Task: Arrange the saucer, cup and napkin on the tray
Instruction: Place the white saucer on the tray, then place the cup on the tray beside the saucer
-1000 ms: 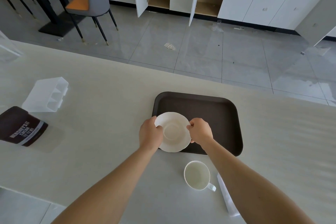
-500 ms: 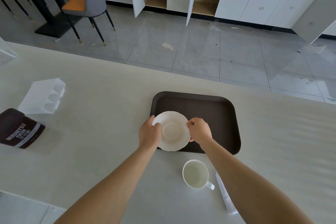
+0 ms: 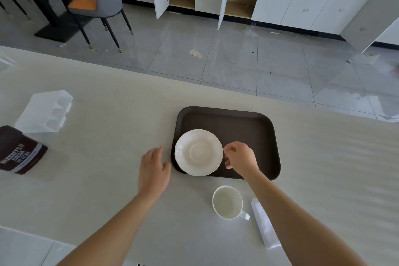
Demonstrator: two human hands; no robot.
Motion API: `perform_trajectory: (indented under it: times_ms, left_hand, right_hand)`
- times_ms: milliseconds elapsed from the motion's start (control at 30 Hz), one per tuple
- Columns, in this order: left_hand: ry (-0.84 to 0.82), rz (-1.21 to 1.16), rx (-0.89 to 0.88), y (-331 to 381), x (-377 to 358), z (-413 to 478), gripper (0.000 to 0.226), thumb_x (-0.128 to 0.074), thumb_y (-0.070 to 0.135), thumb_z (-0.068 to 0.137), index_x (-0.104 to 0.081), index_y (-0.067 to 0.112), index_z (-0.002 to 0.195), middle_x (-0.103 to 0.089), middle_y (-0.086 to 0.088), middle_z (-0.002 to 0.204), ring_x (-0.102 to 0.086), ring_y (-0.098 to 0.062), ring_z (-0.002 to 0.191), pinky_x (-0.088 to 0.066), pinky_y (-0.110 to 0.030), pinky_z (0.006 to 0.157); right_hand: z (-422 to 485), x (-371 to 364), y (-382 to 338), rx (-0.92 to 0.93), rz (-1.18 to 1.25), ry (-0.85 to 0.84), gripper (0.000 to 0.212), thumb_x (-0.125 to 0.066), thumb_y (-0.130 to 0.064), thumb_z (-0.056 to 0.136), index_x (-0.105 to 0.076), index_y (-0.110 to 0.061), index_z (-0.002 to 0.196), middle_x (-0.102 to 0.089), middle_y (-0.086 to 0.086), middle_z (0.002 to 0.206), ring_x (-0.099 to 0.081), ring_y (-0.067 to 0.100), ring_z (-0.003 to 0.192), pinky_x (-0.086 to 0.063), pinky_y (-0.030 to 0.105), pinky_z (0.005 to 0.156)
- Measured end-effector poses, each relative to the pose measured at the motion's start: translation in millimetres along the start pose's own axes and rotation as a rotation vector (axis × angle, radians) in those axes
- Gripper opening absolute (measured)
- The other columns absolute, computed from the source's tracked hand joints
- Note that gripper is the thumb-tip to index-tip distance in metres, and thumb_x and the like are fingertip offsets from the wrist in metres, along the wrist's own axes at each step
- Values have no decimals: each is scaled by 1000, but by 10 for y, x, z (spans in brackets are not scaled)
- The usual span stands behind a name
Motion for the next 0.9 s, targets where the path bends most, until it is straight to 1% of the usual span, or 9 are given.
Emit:
perform_trajectory:
  times_ms: [133,200,300,433,533,600,700,800,900]
  left_hand:
    - [43,363,-141,-318,12,-134,52,-50,21,88,-52,7,138,-49,-18,144,-42,-39,136,-29,-58,112]
    - [9,439,-128,-395,-51,-167,53,-52,29,92,-47,11,142,-41,-16,151,-32,-37,143,-20,-64,114]
    - [-17,469,-93,-416,-149,-196,61,-46,40,94,-38,13,148,-30,-14,159,-19,-35,150,-9,-65,116]
    - [12,467,-78,-388,-174,-204,69,-31,47,88,-38,11,147,-30,-14,158,-18,-35,150,-8,-65,116]
    - [43,472,-82,-404,-180,-206,67,-33,45,88,-39,11,145,-32,-14,157,-20,-34,149,-9,-65,117]
    - [56,477,-85,-408,-190,-199,66,-34,45,87,-41,11,144,-34,-14,155,-21,-34,148,-11,-65,116]
    - [79,477,-88,-426,-201,-185,65,-33,45,87,-42,11,142,-35,-13,154,-23,-35,148,-13,-66,116]
    - [105,468,-94,-439,-199,-181,64,-34,45,87,-42,13,142,-36,-12,154,-23,-34,147,-13,-65,116]
    - [121,456,-94,-451,-196,-181,63,-36,45,87,-42,13,141,-36,-12,153,-23,-34,147,-13,-65,116]
  right_hand:
    - [-162,146,119,38,71,50,27,-50,-12,96,-68,-27,82,-71,0,75,-71,16,60,-61,23,57]
    - [-259,201,181,57,98,72,23,-52,-14,96,-70,-25,87,-71,-1,74,-71,15,59,-60,22,57]
    - [-419,244,240,94,108,96,21,-54,-13,96,-72,-23,90,-71,-3,73,-70,15,59,-62,24,60]
    - [-626,337,317,151,126,162,18,-59,-11,96,-74,-20,91,-70,-8,73,-69,13,62,-63,28,63]
    - [-793,409,430,163,136,178,19,-61,-12,94,-73,-24,87,-70,-9,68,-67,11,59,-57,19,56]
    - [-915,416,547,145,129,144,22,-61,-13,93,-72,-30,85,-70,-11,69,-68,11,59,-57,20,58]
    - [-1093,377,739,103,61,41,29,-60,-9,88,-74,-34,87,-72,-14,74,-69,11,66,-60,29,72]
    - [-1260,325,823,113,18,-60,38,-62,-7,80,-71,-43,87,-71,-23,83,-67,5,81,-57,23,78]
    - [-1375,271,803,179,-35,-110,29,-70,-17,77,-69,-42,91,-70,-22,85,-64,-2,86,-52,11,73]
Point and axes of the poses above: each hand's wrist, its own z-axis towards the middle knuckle, its own x-axis out of the back of the hand, y = z × x, the point moved 8 cm from there along z, towards the middle knuckle
